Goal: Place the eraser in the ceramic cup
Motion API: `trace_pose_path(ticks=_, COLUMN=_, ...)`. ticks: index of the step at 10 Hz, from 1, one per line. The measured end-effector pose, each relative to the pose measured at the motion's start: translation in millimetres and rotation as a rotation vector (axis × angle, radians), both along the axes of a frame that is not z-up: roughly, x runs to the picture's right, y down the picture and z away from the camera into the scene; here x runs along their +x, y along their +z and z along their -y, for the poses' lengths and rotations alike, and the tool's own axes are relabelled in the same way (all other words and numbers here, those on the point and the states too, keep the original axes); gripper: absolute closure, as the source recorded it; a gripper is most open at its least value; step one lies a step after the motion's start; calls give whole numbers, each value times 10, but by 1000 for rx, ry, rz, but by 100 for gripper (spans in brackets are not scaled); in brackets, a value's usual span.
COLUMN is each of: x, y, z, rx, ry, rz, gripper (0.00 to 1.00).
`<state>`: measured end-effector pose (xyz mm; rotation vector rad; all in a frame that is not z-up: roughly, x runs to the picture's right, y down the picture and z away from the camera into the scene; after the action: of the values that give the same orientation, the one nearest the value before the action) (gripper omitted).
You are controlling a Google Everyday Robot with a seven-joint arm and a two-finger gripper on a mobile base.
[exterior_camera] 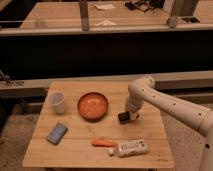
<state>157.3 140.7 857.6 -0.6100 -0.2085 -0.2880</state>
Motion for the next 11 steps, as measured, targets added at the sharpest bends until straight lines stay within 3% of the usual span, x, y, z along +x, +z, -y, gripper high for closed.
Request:
trace_pose_path(ticks=5, x=-33, y=-22, z=21, rx=-1, ry=-4, rz=15, gripper=75)
trace_pose_path(ticks=8, x=-41, y=-20, z=20, rx=-6, ry=-8, rz=23, gripper=73)
trace_pose_path(ticks=11, x=-88, y=-72, z=68, rx=3, ry=-11, rz=34, gripper=84)
